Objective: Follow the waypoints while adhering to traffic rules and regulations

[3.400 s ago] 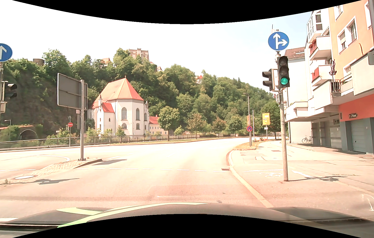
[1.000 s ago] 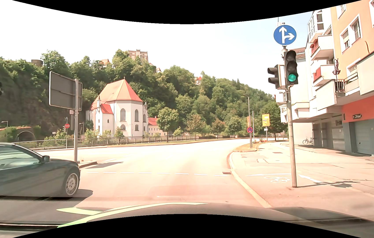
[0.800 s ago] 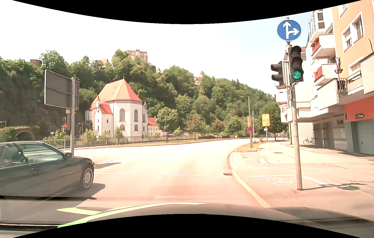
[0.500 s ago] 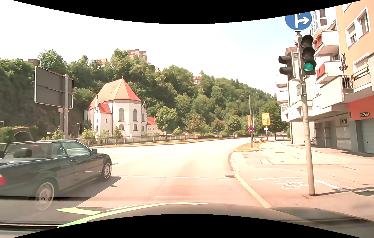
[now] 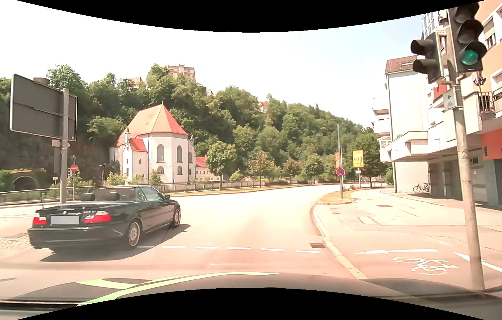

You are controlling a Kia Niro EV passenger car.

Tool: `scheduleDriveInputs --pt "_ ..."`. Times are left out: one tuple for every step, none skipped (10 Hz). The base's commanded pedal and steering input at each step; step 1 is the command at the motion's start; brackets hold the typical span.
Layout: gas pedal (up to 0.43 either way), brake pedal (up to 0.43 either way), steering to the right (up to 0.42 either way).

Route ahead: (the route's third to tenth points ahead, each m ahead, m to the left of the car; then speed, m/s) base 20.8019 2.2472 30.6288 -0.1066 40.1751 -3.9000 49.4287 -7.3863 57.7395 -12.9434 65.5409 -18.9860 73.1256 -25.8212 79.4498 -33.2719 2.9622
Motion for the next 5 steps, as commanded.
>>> scheduleDriveInputs --pt "0.260 0.000 0.022" --pt "0.260 0.000 0.028" --pt "0.260 0.000 0.031" --pt "0.260 0.000 0.032" --pt "0.260 0.000 0.032"
